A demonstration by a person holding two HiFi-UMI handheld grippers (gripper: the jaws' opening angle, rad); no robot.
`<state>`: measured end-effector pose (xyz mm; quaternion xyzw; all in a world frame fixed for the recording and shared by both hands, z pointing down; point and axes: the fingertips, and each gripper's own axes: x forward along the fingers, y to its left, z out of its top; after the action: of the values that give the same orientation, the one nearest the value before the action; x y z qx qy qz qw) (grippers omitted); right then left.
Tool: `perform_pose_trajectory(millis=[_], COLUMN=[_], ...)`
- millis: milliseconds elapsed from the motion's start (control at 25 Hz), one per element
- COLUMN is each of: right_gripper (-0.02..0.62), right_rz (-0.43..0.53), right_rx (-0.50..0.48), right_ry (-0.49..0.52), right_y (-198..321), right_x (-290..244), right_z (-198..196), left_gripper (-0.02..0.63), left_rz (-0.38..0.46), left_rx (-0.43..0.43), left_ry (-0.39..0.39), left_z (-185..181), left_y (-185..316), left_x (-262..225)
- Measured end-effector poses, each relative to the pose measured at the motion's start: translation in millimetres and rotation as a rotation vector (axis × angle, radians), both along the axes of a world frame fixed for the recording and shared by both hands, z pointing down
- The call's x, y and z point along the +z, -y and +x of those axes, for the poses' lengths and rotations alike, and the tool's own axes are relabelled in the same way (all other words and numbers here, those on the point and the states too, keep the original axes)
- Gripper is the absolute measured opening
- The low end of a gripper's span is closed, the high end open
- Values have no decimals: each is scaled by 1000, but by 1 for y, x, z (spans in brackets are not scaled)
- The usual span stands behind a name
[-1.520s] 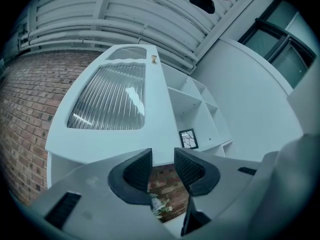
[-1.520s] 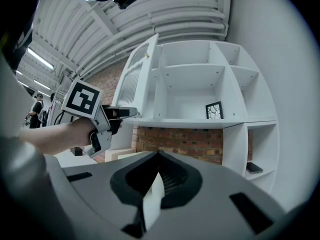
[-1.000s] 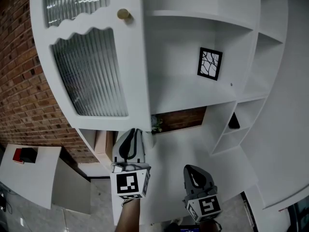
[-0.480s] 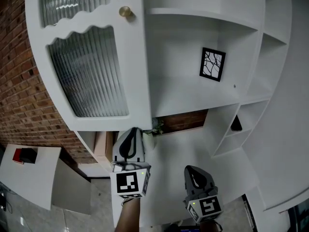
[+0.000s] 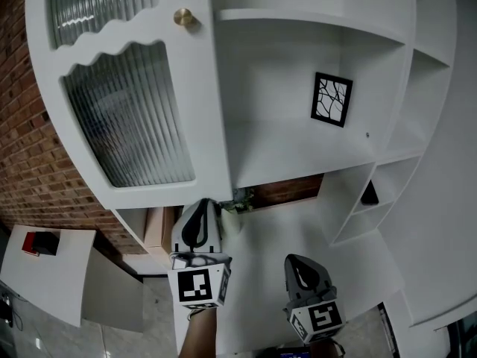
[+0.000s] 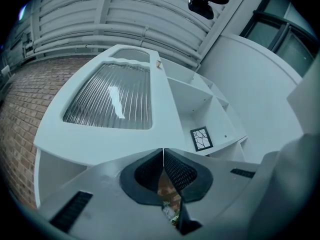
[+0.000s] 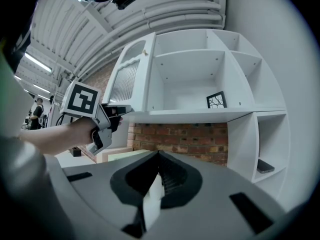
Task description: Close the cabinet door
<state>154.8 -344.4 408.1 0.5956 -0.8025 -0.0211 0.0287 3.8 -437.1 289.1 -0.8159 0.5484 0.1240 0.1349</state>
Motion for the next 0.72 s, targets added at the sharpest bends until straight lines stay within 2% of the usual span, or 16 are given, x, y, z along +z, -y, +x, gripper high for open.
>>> perform_pose_trajectory(millis=[320, 720], right_gripper=[0, 0], right_rz=[3, 13], right_rx=[-21, -31], right_ry=[-6, -13], right_y=[7, -4], right_x=[-2, -9], right_z=[0, -9], left_gripper=[18, 20], left_rz=[-14, -40], left_rx=[-5, 29], left_ry=[2, 54], left_z=[1, -1], left_y=[8, 6], left_x=[1, 5])
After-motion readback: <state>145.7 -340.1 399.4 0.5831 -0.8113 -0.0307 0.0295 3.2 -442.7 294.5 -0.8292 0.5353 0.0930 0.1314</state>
